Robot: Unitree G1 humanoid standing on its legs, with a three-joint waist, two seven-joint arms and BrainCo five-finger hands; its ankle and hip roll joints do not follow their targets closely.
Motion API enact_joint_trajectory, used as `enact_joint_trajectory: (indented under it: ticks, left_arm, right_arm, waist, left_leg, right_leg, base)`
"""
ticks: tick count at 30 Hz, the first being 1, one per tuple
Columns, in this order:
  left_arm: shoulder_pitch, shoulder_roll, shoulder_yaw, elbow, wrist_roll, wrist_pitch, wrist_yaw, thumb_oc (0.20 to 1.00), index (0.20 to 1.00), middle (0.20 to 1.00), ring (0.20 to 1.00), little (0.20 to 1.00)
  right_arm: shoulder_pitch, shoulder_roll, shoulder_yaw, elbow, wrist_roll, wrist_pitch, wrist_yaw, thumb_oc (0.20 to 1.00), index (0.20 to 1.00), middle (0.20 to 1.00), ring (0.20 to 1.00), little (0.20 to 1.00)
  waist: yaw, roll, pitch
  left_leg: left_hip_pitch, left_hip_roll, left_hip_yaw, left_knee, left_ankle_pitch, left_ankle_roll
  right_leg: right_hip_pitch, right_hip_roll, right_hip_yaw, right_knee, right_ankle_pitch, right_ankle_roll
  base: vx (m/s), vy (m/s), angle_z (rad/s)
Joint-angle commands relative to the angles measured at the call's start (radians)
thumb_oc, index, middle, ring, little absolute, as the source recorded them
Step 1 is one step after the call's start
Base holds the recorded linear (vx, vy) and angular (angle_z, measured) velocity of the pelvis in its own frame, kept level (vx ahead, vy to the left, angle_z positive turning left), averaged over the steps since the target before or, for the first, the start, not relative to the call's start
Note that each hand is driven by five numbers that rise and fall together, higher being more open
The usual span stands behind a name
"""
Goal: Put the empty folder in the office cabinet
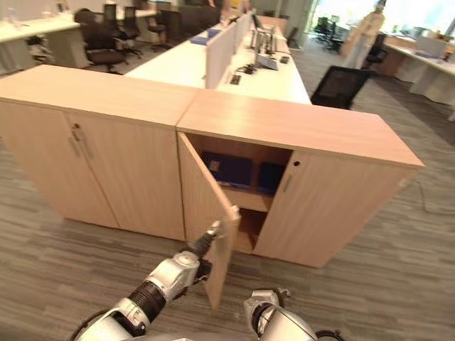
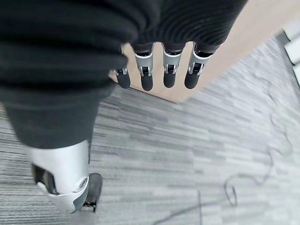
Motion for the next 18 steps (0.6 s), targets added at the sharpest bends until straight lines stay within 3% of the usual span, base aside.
enact_joint_trajectory:
  ticks: [1, 5, 10, 18]
  left_arm:
    - [-0.16, -0.173, 0.02, -0.004, 0.023, -0.055, -0.03, 1.0, 1.0, 1.0, 1.0, 1.0]
    - [-0.11, -0.197, -0.041, -0.083, -0.003, -0.04, -0.118, 1.0, 1.0, 1.0, 1.0, 1.0]
    - [-0.071, -0.198, -0.063, -0.055, 0.001, -0.038, -0.169, 1.0, 1.0, 1.0, 1.0, 1.0]
    - [0.033, -0.079, 0.083, 0.221, -0.003, -0.048, -0.001, 1.0, 1.0, 1.0, 1.0, 1.0]
  right_arm:
    - [-0.149, -0.064, 0.036, 0.129, 0.032, 0.008, -0.035, 1.0, 1.0, 1.0, 1.0, 1.0]
    - [-0.135, -0.049, 0.032, 0.15, 0.043, 0.004, -0.049, 1.0, 1.0, 1.0, 1.0, 1.0]
    - [-0.125, -0.034, 0.028, 0.167, 0.059, 0.004, -0.06, 1.0, 1.0, 1.0, 1.0, 1.0]
    - [-0.099, -0.058, -0.025, 0.177, 0.096, -0.004, -0.104, 1.0, 1.0, 1.0, 1.0, 1.0]
  waist:
    - [0.031, 0.098, 0.064]
    - [0.031, 0.101, 0.068]
    - [0.034, 0.104, 0.067]
    - [0.036, 0.107, 0.071]
  left_leg:
    - [0.037, 0.025, -0.059, 0.002, -0.062, 0.025]
    - [0.038, 0.027, -0.057, 0.002, -0.066, 0.024]
    - [0.042, 0.028, -0.054, 0.002, -0.069, 0.023]
    - [0.052, 0.034, -0.046, 0.002, -0.071, 0.018]
  right_leg:
    - [0.125, 0.088, -0.018, 0.002, -0.168, -0.059]
    - [0.125, 0.089, -0.012, 0.002, -0.17, -0.059]
    - [0.126, 0.092, -0.008, 0.002, -0.172, -0.062]
    - [0.128, 0.106, 0.004, 0.002, -0.171, -0.071]
  base:
    - [0.01, -0.007, -0.2]
    - [0.01, -0.008, -0.09]
    - [0.0, 0.0, 0.0]
    - [0.01, -0.032, -0.03]
